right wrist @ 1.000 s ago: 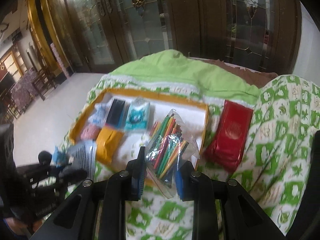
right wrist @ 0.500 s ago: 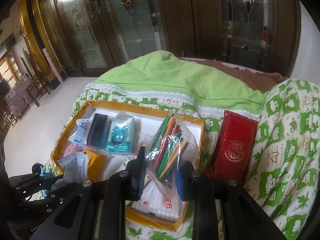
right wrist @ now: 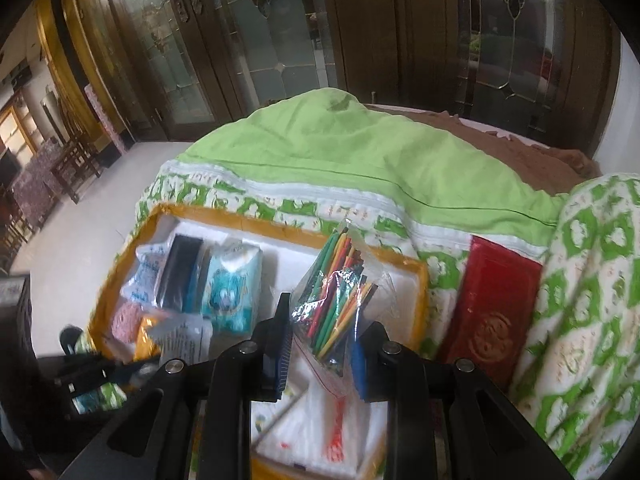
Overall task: Organize soft objects
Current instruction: 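Carry the sachet into the tray with the left tool while the right tool carries the sticks bag there, then open both tools to release the sachet and sticks bag in the tray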
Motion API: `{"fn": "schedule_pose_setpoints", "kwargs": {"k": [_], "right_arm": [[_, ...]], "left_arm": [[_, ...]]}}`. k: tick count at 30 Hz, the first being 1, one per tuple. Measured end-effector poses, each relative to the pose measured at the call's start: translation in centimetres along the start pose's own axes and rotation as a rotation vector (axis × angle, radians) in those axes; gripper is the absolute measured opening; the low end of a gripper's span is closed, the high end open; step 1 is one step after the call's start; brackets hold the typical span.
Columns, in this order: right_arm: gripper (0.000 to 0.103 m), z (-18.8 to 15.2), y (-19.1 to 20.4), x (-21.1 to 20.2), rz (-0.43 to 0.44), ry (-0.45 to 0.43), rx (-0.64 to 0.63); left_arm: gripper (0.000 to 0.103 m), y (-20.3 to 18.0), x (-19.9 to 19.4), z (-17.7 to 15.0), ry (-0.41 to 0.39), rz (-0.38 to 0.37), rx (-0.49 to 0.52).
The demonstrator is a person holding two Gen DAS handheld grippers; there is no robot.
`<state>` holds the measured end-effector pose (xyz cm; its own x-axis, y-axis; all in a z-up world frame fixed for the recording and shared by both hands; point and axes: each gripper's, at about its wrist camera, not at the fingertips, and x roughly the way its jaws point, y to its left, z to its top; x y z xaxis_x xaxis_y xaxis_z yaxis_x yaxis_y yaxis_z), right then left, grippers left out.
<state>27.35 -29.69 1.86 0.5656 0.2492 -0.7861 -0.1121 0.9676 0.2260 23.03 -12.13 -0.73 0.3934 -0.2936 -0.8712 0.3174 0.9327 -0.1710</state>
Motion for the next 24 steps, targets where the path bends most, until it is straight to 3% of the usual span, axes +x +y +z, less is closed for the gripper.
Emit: {"fn": "schedule_pose_setpoints", "kwargs": {"k": [5,12,20,22,24], "right_arm": [[0.027,0.9,0.3,2.6,0.028,0.047,0.022],[0.027,0.1,-0.4,6.0,-0.014,0.119,0.018],[0.027,-0.3,-0.1,5.3,-0.02,0.092,-0.004],[0.03,-0.4,-0.2,4.9,-0.007,0.085,0.01],[0.037,-0.4,-0.5,4.3,0.009,0.071,0.035]], "left_arm": [[0.023,-0.3,0.1,-0.1,0.0,0.004,0.014],[0.023,-0.4,0.4,0.1,-0.004,0.001,0.018],[0.023,-0.3,0.3,-0.1,-0.01,-0.001,0.005],[0.024,-0.3,0.2,-0.3,-0.012,-0.001,0.002],[0.031,-0.3,0.1,-0.4,-0.012,-0.01,-0.005]]}}
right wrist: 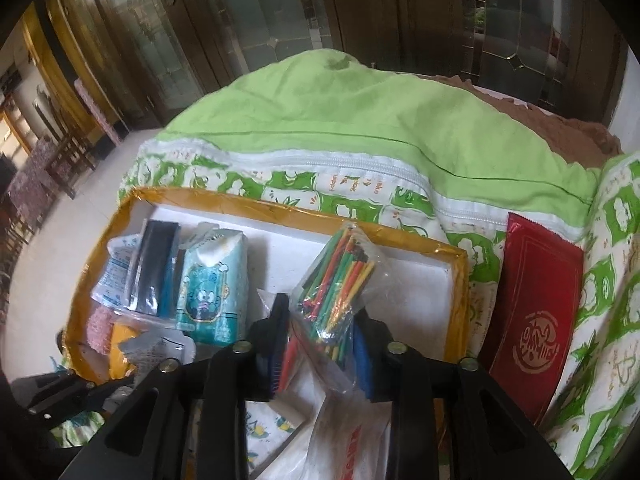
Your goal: Organize soft objects
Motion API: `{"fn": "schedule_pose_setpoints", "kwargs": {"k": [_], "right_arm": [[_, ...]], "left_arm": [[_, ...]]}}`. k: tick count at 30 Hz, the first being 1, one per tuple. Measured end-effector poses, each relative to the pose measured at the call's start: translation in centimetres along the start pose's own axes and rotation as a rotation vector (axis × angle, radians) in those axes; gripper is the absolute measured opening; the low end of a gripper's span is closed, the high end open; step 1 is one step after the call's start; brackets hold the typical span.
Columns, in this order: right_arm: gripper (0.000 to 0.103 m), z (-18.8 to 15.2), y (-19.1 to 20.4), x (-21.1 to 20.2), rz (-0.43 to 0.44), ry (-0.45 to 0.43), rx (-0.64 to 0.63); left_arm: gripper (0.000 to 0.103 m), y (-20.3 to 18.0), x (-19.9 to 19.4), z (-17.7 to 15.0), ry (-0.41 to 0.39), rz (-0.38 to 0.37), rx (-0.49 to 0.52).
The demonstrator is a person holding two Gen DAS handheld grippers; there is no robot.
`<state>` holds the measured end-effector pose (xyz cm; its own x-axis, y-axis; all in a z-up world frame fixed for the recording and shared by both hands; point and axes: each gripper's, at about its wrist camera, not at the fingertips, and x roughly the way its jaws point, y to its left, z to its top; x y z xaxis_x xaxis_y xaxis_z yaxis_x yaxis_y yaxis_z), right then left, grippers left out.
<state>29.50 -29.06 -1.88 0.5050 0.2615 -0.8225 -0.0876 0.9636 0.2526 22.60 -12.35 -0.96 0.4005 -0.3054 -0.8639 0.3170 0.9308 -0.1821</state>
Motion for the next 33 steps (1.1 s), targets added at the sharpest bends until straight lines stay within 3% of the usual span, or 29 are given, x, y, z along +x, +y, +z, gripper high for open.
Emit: {"fn": "schedule_pose_setpoints", "kwargs": {"k": [9,15,19,33], "right_arm": [[0.075,-1.6,-0.6,-4.8,0.04,-0.125,0.089],[0.093,-4.5,-0.7,-8.3,0.039,-0.19,0.159],[0.096,-7.2,-0.2,-10.5,0.022,-0.233,0.187],[0.102,-16.3,3.9,-14.6,-0.074,-0.293,0.079]], "left_arm": [[0.084,-1.4,-2.6,-1.5,-0.07,0.034,0.02],[0.085,-1.4,-5.7,-3.6,-0.12,0.059,0.005],[0.09,-1.3,-7.9,-5.7,-0.165,0.09,-0.011],[0.092,-1.4,-13.0,-11.4,-0.271,0.184,-0.03]]}}
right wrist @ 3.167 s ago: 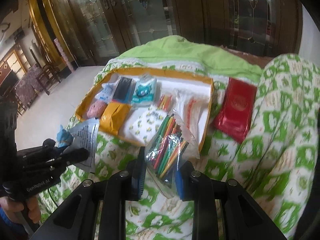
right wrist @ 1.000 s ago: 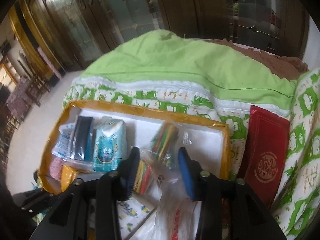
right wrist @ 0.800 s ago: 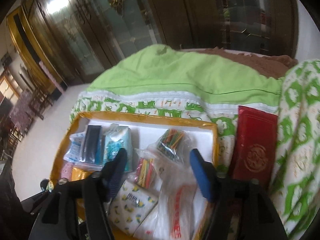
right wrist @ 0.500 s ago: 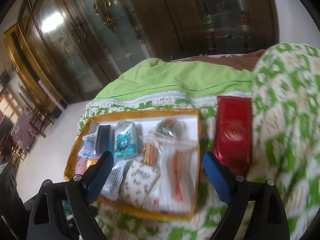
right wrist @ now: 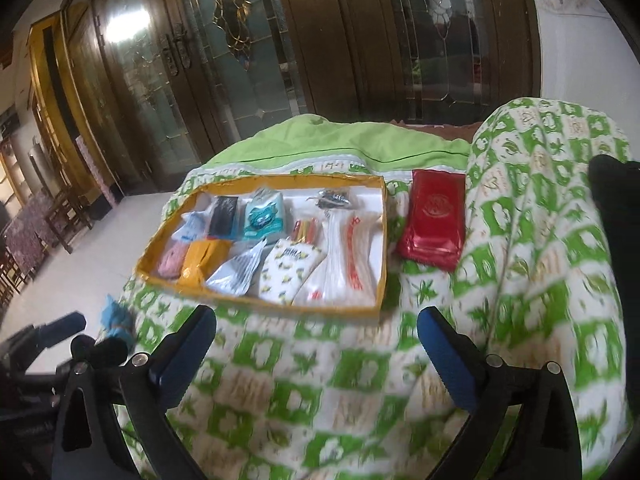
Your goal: Organize soft objects
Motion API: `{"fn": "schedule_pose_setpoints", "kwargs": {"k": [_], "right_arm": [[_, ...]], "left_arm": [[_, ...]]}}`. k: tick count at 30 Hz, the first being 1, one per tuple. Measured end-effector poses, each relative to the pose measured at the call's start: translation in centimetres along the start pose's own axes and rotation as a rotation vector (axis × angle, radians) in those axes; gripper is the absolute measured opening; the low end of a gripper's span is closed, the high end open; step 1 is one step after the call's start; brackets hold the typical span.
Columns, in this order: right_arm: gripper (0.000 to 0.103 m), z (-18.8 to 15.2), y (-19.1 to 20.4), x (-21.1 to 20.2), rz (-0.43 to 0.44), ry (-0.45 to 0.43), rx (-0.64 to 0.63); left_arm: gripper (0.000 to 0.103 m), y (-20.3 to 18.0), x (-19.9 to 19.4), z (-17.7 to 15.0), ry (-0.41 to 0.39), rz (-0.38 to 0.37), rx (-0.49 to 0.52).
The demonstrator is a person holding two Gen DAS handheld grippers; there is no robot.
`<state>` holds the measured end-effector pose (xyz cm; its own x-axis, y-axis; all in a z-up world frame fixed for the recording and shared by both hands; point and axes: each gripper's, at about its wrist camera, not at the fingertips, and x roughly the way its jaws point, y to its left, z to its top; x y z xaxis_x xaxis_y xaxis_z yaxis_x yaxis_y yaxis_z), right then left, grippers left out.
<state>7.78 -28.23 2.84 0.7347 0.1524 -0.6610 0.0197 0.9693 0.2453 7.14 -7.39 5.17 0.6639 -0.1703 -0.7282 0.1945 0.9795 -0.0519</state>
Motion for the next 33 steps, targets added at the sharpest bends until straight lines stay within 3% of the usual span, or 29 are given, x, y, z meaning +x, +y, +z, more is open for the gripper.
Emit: {"fn": "schedule_pose_setpoints", "kwargs": {"k": [10,17,24,33], "right_arm": [[0.102,-2.9,1.5,-4.2,0.03,-0.039,-0.011],[0.102,-4.0,1.5,-6.0,-0.022,-0.063,-0.034],[0.102,-5.1,1.6,-7.8,-0.029,-0.085,-0.043],[0.102,-5.8,1.8,-9.5,-0.014,-0.08,-0.032]], "left_arm": [[0.103,0.0,-3.6,-2.0,-0.061,0.07,0.01],[0.103,-0.6,-5.8,-3.1,-0.1,0.122,0.043],[0.103,-1.3,-8.4,-4.1,-0.138,0.097,0.064],[0.103,-2.2,-9.7,-5.7,-0.118,0.158,0.131]]}}
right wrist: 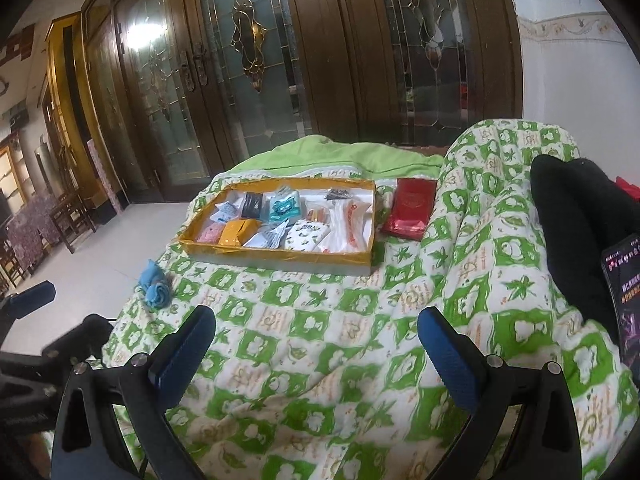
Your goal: Organize soft objects
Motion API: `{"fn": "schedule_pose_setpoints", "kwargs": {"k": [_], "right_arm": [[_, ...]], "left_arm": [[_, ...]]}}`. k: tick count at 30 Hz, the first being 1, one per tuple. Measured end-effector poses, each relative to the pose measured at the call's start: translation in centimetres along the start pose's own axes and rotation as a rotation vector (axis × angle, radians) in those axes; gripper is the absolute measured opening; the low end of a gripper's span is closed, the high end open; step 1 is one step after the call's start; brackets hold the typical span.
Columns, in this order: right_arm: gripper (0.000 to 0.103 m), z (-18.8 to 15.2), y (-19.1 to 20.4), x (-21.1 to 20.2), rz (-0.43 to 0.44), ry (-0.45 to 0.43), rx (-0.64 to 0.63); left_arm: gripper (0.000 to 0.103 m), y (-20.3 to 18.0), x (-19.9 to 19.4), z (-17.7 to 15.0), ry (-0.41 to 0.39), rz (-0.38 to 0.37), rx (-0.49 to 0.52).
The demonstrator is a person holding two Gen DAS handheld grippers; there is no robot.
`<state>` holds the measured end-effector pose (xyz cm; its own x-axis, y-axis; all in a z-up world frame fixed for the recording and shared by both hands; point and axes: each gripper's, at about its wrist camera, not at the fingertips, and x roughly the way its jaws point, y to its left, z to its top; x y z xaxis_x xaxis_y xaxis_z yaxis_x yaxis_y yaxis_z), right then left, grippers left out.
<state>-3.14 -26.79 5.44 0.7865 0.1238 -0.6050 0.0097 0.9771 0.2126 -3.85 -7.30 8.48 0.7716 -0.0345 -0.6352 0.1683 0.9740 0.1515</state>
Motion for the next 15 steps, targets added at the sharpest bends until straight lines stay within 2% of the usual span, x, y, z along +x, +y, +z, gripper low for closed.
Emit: {"fn": "schedule_pose_setpoints", "kwargs": {"k": [4,15], "right_arm": [[0.102,-0.3,-0.2,-0.7,0.014,0.046,0.04],[0.102,-0.8,0.1,-2.3,-0.028,0.01,0.026]], "left_arm": [[0.103,0.5,-0.3,-0.2,0.007,-0.014,-0.015],[0.103,0.4,0.1,0.2,0.03,-0.026,-0.021]]}}
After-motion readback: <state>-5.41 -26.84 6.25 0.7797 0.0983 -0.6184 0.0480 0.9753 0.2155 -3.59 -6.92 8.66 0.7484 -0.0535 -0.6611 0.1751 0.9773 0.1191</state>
